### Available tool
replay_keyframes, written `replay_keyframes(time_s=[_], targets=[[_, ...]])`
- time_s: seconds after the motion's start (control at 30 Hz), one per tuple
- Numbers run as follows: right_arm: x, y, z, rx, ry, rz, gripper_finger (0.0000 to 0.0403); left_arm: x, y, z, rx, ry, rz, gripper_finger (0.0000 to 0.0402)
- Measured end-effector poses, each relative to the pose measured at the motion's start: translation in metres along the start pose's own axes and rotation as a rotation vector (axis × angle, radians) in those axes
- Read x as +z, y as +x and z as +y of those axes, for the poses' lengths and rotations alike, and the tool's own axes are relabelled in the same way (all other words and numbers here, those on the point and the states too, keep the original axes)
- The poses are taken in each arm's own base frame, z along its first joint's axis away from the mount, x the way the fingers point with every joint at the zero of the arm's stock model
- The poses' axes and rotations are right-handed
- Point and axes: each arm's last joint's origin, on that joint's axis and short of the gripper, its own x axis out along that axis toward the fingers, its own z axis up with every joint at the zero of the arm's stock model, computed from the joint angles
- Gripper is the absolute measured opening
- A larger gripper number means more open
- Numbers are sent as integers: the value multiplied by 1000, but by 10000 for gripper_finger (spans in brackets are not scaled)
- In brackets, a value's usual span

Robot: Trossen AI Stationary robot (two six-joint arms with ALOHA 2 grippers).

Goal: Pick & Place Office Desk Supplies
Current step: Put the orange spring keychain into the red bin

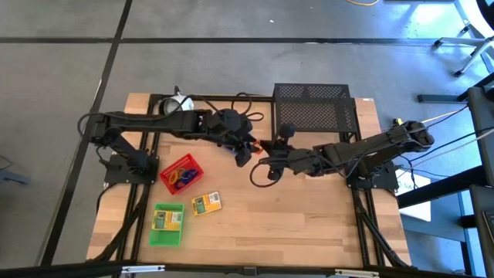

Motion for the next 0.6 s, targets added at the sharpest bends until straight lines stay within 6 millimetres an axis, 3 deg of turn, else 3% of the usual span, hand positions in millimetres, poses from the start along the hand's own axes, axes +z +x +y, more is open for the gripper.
replay_keyframes(time_s=[0.13, 0.33, 0.47, 0.6], targets=[[0, 0, 0, -2, -8, -1, 15, 2, 0, 3, 6, -9, -6, 142], [1, 0, 1, 33, 4, -20, 17, 2, -1, 5, -35, 4, 15, 20], [2, 1, -4, 107, 173, -32, 36, 1, -1, 8, -46, -16, 42, 17], [12, -1, -23, 239, 346, 8, 91, -1, -1, 18, -1, -67, 82, 14]])
